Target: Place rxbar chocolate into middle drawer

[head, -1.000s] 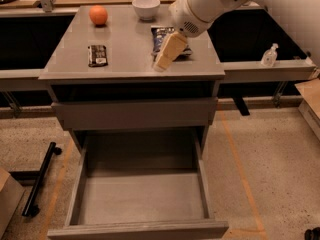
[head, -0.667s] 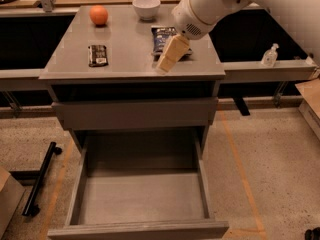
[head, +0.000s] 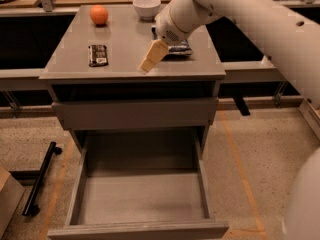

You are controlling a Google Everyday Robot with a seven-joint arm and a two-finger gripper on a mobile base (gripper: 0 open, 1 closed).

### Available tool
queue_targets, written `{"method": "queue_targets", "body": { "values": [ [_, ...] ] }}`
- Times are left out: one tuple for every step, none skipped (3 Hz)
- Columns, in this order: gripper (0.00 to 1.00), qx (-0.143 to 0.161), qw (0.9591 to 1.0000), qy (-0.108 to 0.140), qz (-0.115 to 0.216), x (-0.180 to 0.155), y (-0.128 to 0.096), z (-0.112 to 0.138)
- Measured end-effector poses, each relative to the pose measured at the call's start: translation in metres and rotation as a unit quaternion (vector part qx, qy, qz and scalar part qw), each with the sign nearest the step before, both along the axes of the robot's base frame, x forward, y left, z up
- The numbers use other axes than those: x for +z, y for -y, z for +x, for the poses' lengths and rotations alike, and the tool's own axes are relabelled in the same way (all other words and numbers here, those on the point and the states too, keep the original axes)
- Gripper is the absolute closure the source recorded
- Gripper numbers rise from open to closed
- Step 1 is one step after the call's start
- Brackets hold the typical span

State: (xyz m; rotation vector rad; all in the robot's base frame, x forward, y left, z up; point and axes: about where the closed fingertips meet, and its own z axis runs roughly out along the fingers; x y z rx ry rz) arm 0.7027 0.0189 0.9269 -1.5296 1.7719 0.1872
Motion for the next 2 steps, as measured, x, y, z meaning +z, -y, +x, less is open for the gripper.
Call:
{"method": "queue_targets", "body": {
  "values": [
    [0.00, 0.003, 0.9994, -0.013, 0.031, -0.020, -0.026, 0.028],
    [0.00, 0.005, 0.9981, -0.025, 0.057, -0.038, -0.051, 0.057]
  ]
}}
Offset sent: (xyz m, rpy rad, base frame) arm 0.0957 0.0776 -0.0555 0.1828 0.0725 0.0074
